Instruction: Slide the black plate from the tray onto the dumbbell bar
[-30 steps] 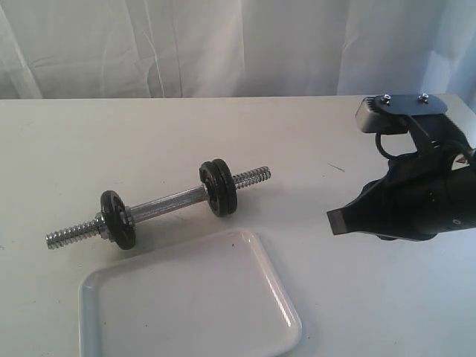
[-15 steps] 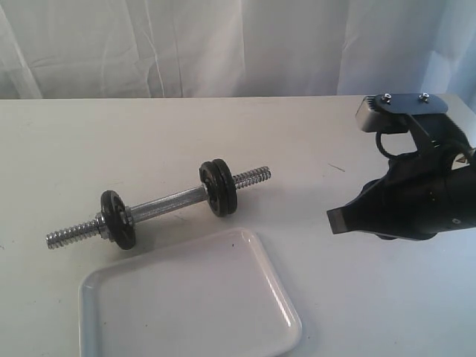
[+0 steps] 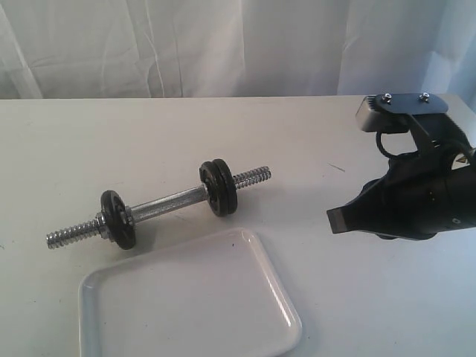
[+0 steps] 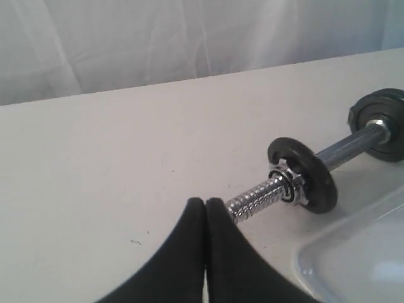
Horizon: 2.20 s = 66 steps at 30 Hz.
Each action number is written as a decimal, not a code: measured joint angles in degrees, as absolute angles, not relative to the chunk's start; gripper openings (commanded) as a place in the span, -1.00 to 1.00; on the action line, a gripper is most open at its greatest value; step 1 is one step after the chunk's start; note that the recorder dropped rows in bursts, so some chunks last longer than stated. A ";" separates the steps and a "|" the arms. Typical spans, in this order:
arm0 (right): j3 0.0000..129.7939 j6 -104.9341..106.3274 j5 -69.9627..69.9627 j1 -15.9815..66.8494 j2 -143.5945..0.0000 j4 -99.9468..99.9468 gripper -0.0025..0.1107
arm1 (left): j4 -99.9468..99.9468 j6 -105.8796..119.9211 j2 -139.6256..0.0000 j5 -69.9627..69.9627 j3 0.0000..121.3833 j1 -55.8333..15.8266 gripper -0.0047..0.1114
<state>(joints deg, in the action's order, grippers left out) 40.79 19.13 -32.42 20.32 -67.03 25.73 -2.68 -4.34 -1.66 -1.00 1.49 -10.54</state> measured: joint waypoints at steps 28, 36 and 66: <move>40.79 19.04 -32.32 20.32 -67.03 25.73 -0.96 | 2.19 -0.96 -0.24 -12.21 0.27 0.60 -0.92; 40.79 19.94 -32.06 20.32 -67.03 23.08 -0.96 | 2.19 -0.96 -0.24 -12.21 0.27 0.63 -0.92; 8.76 2.16 -22.31 7.69 -1.32 4.74 -0.96 | 2.19 -0.96 -0.24 -12.10 0.27 0.73 -0.92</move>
